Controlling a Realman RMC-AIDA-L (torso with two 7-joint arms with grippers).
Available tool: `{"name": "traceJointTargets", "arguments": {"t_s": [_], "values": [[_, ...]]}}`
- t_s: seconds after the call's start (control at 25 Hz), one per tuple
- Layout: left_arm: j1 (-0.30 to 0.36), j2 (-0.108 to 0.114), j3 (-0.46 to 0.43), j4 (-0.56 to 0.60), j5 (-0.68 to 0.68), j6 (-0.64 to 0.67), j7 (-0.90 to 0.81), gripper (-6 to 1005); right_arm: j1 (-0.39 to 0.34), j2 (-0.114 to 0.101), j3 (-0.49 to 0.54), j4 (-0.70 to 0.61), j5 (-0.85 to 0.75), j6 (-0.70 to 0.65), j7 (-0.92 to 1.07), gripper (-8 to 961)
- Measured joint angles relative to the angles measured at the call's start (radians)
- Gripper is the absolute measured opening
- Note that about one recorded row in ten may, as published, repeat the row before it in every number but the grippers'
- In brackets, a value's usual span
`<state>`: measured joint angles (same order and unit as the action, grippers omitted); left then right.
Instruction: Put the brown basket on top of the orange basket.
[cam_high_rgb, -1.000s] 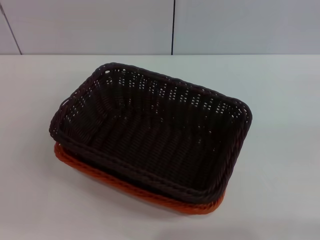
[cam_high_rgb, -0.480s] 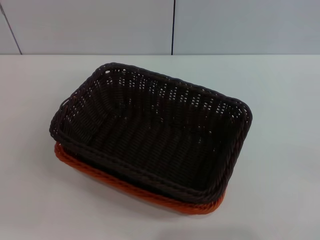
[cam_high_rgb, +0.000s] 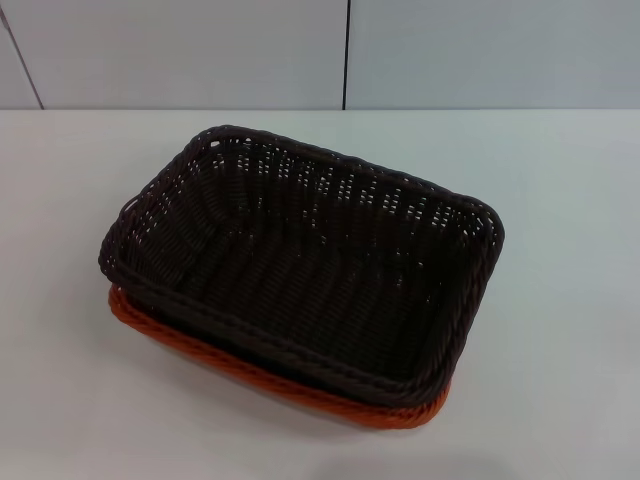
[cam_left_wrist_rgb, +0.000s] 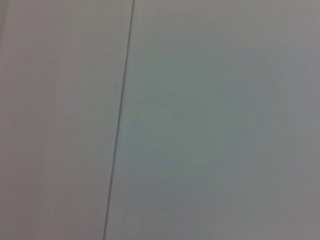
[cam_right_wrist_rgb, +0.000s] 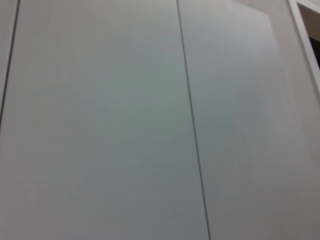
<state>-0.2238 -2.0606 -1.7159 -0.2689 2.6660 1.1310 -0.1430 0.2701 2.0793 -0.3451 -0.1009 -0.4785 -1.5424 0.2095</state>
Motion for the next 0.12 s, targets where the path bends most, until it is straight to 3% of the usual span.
{"name": "traceJointTargets", "arguments": {"t_s": [0.12], "values": [[-0.001, 0.0, -0.004, 0.006, -0.001, 0.0, 0.0, 762, 0.002, -0.001, 0.007, 0.008, 0.0, 0.0, -0.001, 647]]}}
